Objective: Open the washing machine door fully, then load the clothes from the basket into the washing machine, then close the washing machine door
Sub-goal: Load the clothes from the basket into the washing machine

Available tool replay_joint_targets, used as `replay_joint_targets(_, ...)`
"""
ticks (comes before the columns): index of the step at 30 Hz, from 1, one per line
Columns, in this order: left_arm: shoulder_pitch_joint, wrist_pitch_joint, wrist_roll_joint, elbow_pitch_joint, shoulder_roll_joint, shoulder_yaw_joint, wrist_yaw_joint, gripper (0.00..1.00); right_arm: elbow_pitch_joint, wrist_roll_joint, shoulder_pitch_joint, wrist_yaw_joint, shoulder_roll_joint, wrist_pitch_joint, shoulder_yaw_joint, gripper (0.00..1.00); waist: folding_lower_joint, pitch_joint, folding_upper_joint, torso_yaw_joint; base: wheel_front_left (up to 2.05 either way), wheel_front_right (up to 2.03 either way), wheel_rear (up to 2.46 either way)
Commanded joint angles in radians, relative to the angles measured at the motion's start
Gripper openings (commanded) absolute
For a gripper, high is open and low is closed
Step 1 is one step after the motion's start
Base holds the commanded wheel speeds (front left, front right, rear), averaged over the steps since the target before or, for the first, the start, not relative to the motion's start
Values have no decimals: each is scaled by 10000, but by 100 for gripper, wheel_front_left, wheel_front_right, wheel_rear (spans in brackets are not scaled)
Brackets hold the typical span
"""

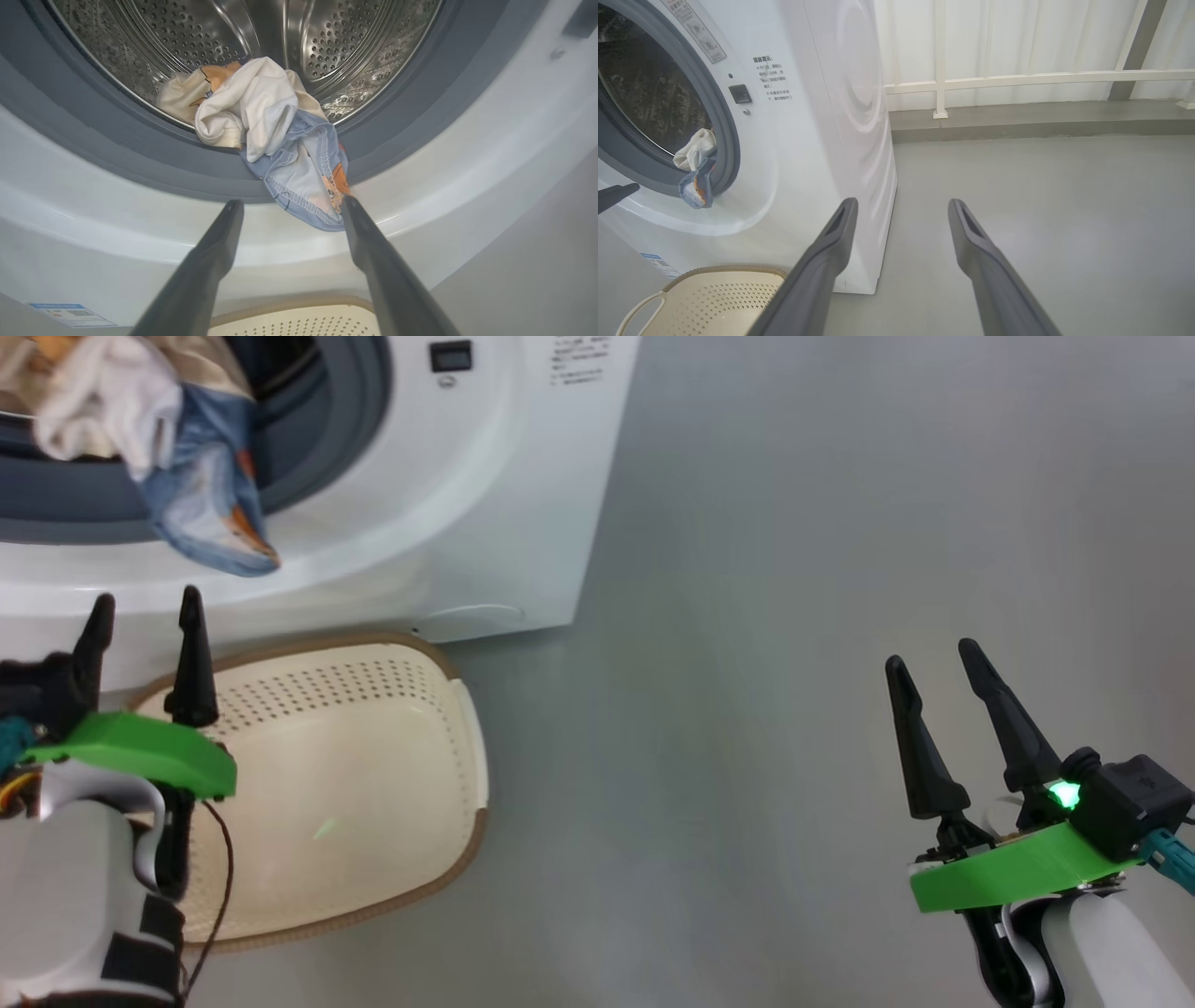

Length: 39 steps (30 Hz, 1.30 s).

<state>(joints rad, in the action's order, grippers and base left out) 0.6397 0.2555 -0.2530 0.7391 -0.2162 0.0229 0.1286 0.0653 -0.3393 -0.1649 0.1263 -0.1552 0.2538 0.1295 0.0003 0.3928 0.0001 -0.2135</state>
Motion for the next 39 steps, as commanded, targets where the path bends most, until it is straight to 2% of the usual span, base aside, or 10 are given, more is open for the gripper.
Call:
replay_joint_targets(1,491,63,-61,258,-480,167,21,100,-185,12,-251,44,-40,80,284,100,-3,617,-1,-626,0,0,0)
replay_joint_targets(20,2519,63,146,2931,-710,223,-126,100,-172,-13,-632,44,241,80,547,100,-3,1094,-1,-1227,0,0,0)
replay_joint_targets(24,2753,63,181,3238,-780,337,-332,100,-172,-26,-620,44,289,80,554,100,-3,1097,-1,-1292,0,0,0)
replay_joint_targets(34,3242,63,243,3538,-856,464,-409,98,-201,-47,-644,44,350,80,573,100,-3,1156,-1,-1350,0,0,0)
replay_joint_targets(35,3265,63,254,3558,-869,469,-408,76,-204,-42,-654,44,357,80,585,100,-3,1159,-1,-1357,0,0,0)
replay_joint_targets(37,3293,63,266,3597,-894,493,-407,17,-214,-36,-667,44,367,80,594,100,-3,1159,-1,-1368,0,0,0)
replay_joint_targets(38,3302,63,270,3609,-901,507,-408,0,-221,-34,-668,44,369,80,590,100,-3,1157,-1,-1369,0,0,0)
replay_joint_targets(39,3307,63,278,3612,-905,517,-408,0,-227,-31,-669,44,371,80,582,100,-3,1160,-1,-1369,0,0,0)
